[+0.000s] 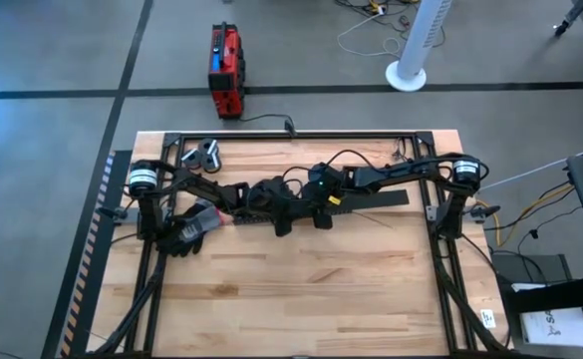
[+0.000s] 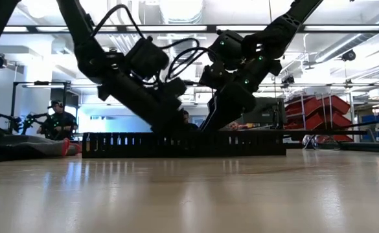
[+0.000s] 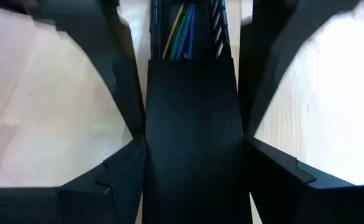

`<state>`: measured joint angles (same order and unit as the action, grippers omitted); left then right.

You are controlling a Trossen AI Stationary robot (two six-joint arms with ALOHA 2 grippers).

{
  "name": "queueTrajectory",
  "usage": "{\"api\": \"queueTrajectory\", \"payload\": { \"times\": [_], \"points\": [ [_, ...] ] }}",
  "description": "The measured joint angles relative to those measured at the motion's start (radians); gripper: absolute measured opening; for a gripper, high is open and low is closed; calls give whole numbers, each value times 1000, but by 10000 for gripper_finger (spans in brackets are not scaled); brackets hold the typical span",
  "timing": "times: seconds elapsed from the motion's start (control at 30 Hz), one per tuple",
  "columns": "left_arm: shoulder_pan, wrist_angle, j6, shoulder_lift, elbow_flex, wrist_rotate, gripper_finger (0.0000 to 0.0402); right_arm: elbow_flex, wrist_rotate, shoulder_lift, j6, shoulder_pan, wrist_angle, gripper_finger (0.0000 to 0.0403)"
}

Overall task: Ziptie cables
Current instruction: Close the black cable duct

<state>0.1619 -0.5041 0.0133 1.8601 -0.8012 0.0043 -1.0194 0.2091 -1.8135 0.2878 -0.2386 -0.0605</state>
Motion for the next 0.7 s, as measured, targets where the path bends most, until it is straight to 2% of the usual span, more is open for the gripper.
{"api": "queueTrajectory", "payload": {
  "times": [0.23, 0.37, 0.7],
  "points": [
    [0, 47, -42, -29, 45, 4, 313, 3, 4, 2, 0, -9, -21, 218],
    [0, 125, -24, -37, 69, 4, 311, 3, 8, 2, 0, -14, -32, 218],
    [0, 114, -61, -42, 195, -5, 310, 4, 8, 9, 21, -18, -103, 218]
  ]
}}
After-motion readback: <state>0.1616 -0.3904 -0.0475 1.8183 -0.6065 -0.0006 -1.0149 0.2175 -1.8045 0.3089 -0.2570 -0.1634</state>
